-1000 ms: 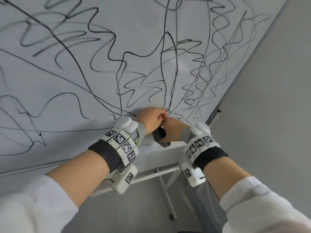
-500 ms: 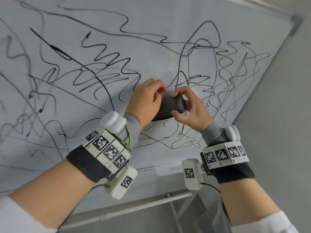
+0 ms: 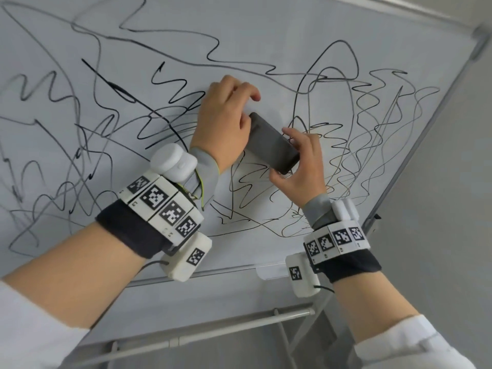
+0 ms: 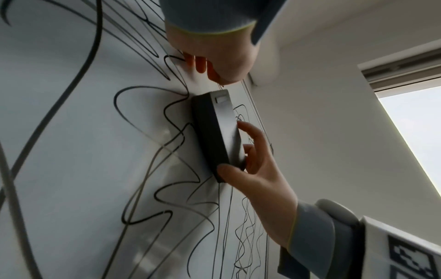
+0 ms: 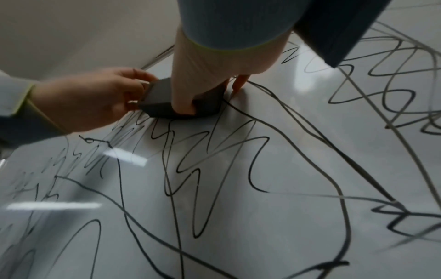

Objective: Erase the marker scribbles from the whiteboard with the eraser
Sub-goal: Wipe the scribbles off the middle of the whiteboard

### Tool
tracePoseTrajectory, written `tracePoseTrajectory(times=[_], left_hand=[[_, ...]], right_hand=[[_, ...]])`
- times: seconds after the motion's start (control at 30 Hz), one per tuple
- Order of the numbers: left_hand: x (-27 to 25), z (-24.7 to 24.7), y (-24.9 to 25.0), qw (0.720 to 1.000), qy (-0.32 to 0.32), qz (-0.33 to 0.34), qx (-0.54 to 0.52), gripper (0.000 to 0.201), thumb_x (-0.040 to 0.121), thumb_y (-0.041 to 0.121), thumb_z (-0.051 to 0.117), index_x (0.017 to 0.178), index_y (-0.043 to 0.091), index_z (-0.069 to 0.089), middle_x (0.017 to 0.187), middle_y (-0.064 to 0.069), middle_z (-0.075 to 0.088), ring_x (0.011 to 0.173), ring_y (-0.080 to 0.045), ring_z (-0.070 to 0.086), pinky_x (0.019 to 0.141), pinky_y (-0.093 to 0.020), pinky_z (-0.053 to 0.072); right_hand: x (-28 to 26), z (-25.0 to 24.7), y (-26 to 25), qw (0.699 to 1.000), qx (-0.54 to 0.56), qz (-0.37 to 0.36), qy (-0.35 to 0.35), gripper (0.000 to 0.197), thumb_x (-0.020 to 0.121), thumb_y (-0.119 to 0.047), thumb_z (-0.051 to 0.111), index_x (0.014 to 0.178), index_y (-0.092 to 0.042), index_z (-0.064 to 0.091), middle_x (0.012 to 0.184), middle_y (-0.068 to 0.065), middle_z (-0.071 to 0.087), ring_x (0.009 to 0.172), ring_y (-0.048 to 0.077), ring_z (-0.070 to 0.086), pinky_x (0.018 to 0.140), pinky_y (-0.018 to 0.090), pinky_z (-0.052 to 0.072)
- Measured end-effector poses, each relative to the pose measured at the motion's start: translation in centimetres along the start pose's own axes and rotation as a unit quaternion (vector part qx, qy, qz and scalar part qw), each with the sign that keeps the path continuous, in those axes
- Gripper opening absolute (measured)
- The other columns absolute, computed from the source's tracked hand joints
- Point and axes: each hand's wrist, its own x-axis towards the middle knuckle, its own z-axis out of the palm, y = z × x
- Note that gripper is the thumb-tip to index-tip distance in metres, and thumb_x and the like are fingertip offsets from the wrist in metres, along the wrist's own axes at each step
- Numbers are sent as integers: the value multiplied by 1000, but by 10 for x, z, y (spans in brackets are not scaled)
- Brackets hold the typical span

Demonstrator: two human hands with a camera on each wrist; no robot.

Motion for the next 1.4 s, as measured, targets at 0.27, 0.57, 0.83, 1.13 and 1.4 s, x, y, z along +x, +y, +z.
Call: tracePoseTrajectory(times=[0.27,0.57,0.83,1.13,1.4], left_hand=[[20,-20,2,986,97,-6,137,48,68,5,43,110,25,57,121,2,36,103,-18,33,81,-32,27],[46,-52,2,965,59,-54,249,64,83,16,41,145,22,26,154,-13,13,141,-32,10,108,-52,17],[53,-56,-9,959,5,-84,270,64,89,23,37,148,26,11,156,-4,4,143,-26,-2,110,-52,4],[44,-49,-13,966,25,-71,246,61,83,16,40,143,27,28,155,-5,12,143,-27,4,109,-52,13],[31,-50,-26,968,34,-73,238,63,80,13,39,141,27,32,152,-6,19,141,-27,11,106,-51,17]], right_hand=[[3,11,-5,995,-60,20,83,59,64,-19,69,116,-22,41,114,12,46,105,19,37,88,47,44],[14,24,-13,990,-105,-14,97,79,71,-20,70,138,-33,30,111,17,45,98,23,36,85,38,43],[0,41,-15,985,-155,-72,-9,79,71,-29,67,140,-33,29,102,13,47,89,23,37,76,35,42],[30,41,-24,985,-143,-58,82,75,76,-36,57,142,-27,23,106,9,39,91,22,36,84,25,29],[2,64,-21,979,-173,-108,-17,70,72,-37,51,139,-35,31,104,6,40,86,23,37,74,38,46]])
